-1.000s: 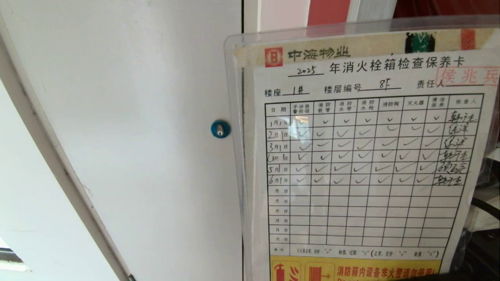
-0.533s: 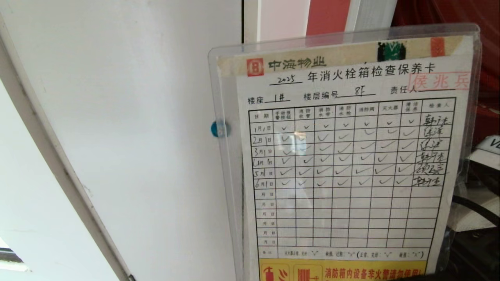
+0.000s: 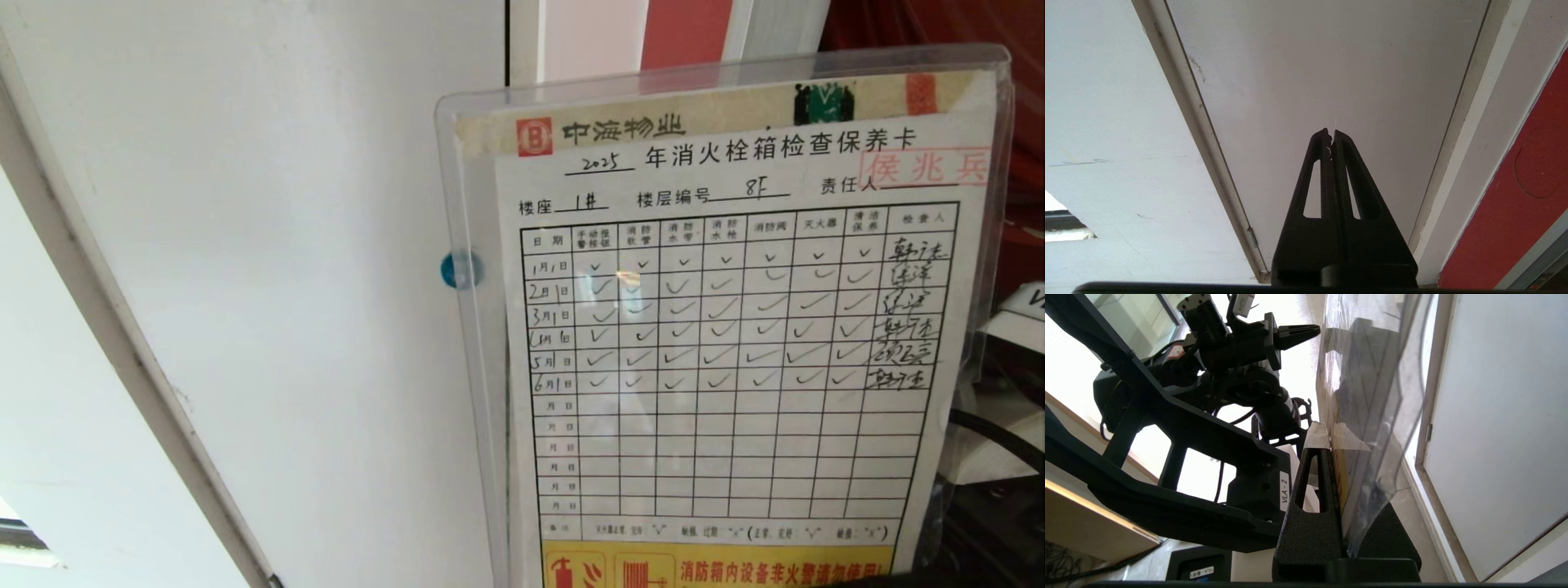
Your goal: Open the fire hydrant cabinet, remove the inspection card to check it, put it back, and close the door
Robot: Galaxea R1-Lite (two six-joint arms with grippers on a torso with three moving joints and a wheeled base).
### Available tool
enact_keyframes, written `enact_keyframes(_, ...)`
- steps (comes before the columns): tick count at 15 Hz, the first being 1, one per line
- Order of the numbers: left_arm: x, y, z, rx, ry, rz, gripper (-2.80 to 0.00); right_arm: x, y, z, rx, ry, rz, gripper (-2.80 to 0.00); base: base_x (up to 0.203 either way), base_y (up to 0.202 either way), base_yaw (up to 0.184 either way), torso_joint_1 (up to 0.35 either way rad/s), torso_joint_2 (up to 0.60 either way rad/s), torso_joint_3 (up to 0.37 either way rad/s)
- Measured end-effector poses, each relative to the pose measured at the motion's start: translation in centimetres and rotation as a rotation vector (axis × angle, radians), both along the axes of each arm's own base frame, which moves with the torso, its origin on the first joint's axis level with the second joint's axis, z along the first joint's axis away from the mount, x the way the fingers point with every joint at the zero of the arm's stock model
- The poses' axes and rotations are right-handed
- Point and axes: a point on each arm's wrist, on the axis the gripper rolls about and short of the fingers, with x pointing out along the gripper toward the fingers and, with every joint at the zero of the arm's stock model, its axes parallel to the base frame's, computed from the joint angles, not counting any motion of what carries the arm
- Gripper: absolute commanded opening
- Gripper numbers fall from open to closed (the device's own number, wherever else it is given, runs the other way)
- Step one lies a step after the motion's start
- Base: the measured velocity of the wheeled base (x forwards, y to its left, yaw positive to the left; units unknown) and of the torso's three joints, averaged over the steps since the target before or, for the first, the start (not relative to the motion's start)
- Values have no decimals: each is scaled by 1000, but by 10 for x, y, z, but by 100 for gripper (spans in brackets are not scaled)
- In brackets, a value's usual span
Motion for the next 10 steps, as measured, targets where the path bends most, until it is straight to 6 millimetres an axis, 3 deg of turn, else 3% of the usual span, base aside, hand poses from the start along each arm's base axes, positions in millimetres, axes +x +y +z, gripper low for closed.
enact_keyframes(10, 0, 0, 0, 0, 0, 0, -280, -13, -16, 14, 46, -85, -127, -280, 0, 0, 0, 0, 0, 0)
